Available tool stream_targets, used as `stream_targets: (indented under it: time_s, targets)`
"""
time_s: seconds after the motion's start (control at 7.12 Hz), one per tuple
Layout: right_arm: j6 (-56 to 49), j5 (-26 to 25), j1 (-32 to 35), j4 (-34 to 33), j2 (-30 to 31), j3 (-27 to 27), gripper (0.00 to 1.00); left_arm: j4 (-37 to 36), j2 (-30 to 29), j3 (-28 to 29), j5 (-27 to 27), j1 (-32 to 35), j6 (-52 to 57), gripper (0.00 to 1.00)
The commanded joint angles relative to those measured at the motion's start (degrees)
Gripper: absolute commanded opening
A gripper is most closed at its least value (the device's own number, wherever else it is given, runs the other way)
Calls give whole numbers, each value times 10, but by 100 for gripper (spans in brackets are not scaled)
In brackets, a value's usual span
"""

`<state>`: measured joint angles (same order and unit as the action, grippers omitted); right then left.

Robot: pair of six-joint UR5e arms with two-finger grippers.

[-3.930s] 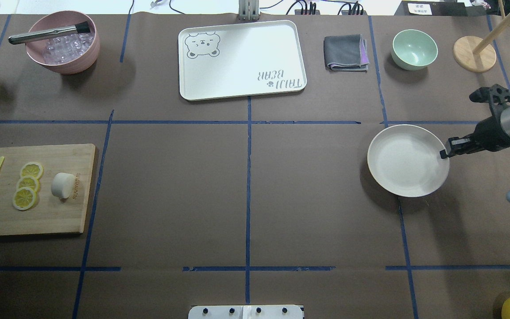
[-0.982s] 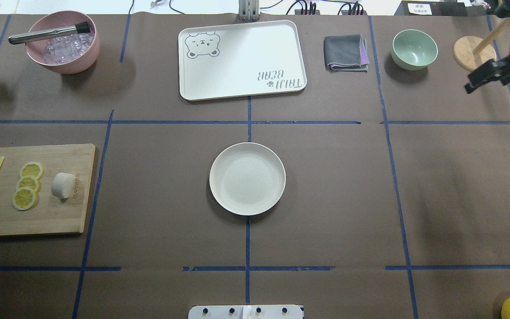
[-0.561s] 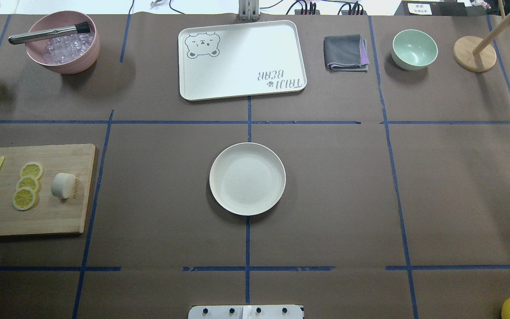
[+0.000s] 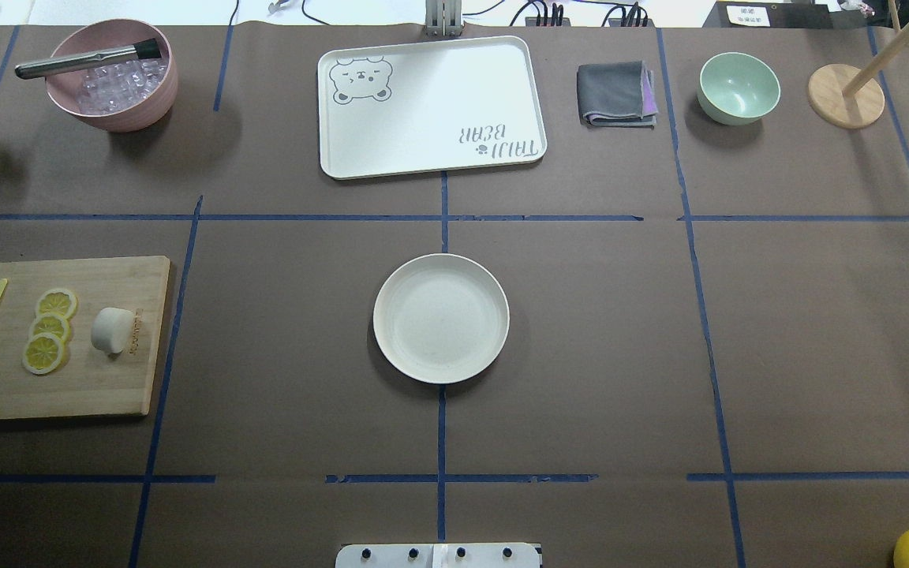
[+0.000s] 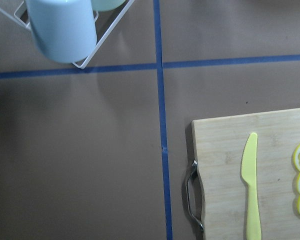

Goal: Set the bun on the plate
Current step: 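Move the left gripper over the white bun on the cutting board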

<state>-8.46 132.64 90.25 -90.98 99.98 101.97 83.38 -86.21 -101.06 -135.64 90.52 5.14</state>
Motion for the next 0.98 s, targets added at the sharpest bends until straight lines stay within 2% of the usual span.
stream_targets:
  time_s: [0.0, 0.14, 0.56, 0.7, 0.84]
  targets:
    - [1, 1, 1, 0, 0, 2, 100, 26, -11, -7, -5, -1, 1, 100]
    - [2, 1, 1, 0, 0, 5, 100, 63, -12, -32, -6, -8, -6, 100]
    - [3, 1, 1, 0, 0, 5, 100, 82, -15, -108, 4, -180, -240, 100]
    - [3, 1, 1, 0, 0, 4, 100, 132, -14, -109, 18, -219, -312, 100]
    - [3, 1, 1, 0, 0, 5, 100, 200, -14, -107, 65, -280, -416, 100]
